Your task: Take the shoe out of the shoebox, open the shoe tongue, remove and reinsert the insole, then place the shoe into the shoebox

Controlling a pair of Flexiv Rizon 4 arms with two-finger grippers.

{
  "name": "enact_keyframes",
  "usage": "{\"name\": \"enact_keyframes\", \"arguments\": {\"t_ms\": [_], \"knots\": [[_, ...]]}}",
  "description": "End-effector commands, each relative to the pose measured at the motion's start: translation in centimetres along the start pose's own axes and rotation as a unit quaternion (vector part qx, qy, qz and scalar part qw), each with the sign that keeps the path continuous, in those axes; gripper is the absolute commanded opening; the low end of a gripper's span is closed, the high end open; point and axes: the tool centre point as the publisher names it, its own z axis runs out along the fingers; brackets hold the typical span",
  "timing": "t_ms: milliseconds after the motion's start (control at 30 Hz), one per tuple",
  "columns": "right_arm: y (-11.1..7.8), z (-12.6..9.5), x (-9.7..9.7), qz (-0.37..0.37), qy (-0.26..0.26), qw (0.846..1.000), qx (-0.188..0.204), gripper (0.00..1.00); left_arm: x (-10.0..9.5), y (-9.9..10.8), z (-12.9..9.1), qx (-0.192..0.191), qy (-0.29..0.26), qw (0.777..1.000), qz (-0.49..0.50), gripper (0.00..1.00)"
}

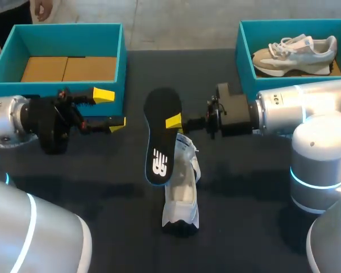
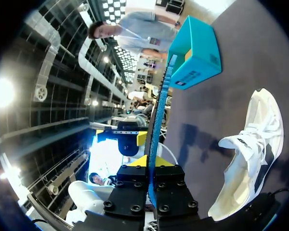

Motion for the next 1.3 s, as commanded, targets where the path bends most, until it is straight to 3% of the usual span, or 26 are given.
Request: {"name": "enact_keyframes", "arguments": {"t_ms": [33, 300, 533, 967, 1300], "knots": [[-0.1, 0.2, 0.0, 0.0, 0.001, 1.0, -0.002, 0.0, -1.3, 0.4, -0.5, 0.013, 0.071, 0.997, 0.004, 1.0], [-0.1, 0.2, 0.0, 0.0, 0.001, 1.0, -0.002, 0.0, -1.4, 0.3, -0.4, 0.018, 0.078, 0.997, 0.006, 1.0], [0.0, 0.2, 0.3, 0.001, -0.004, 1.0, -0.014, 0.0, 0.0, 0.5, 0.0, 0.004, 0.088, 0.996, -0.034, 1.0], [-1.6, 1.2, 1.0, 0.015, 0.015, 1.0, -0.001, 0.0, 1.3, 1.0, 2.4, 0.011, 0.078, 0.995, -0.053, 1.0], [-2.6, 1.8, 0.9, 0.016, 0.025, 1.0, -0.007, 0.0, 2.8, 0.3, 3.5, 0.005, 0.083, 0.994, -0.065, 1.0]]}}
